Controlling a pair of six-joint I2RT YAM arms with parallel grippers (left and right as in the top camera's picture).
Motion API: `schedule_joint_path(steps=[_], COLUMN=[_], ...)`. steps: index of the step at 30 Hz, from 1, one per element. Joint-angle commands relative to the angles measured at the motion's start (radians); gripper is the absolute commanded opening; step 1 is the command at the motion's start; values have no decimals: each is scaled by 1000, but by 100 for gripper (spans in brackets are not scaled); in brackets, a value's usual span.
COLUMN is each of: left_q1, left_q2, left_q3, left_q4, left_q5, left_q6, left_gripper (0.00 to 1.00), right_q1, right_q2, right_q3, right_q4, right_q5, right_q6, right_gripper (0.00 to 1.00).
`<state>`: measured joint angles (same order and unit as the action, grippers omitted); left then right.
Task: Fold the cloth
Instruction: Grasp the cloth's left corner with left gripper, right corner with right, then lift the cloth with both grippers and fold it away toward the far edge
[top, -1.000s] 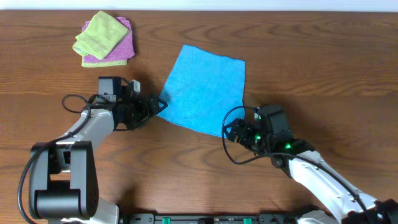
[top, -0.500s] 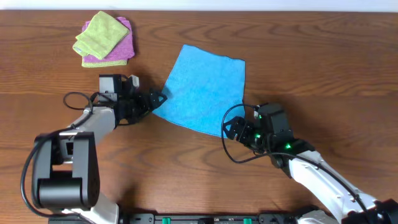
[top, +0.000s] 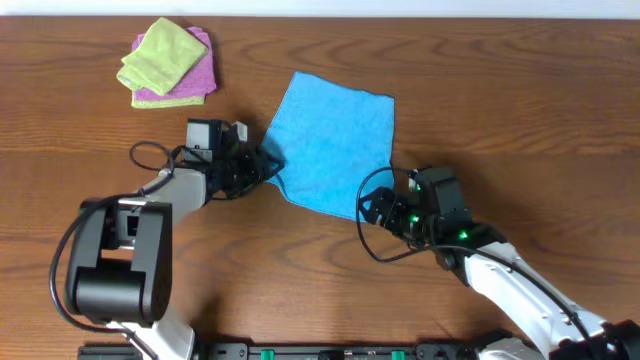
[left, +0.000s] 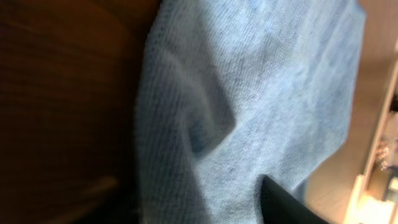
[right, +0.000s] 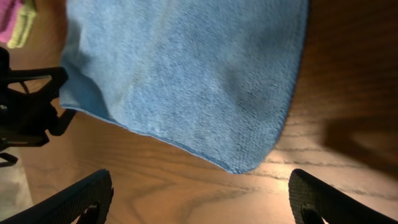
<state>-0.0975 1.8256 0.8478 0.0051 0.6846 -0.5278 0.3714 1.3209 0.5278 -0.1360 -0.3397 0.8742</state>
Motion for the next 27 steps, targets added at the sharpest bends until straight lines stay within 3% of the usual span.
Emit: schedule_joint_path(steps=[1,3,6,23,27], left_q1=[-3,-3,-3,-3,-3], left_q2=[18,18,18,18,18], left_q3=[-13,-13,-13,-13,-13], left_q4=[-3,-4,-3,-5,-5], left_q5=[-23,-23,-22,103,122], left_q6=[0,-1,-1,-4,-4], left_gripper=[36,16,6,6,6], right_q1=[-4,-4,-4,-3,-4], right_q2=[-6,-6,-3,233,254], right_q3=[-7,-13,-26,-89,-89], right_q4=[-17,-15,-10,262,266], right_q5=[30,40,63,52,65], right_q6=[13,13,24,136,134], right_gripper=[90,89,88,75,52])
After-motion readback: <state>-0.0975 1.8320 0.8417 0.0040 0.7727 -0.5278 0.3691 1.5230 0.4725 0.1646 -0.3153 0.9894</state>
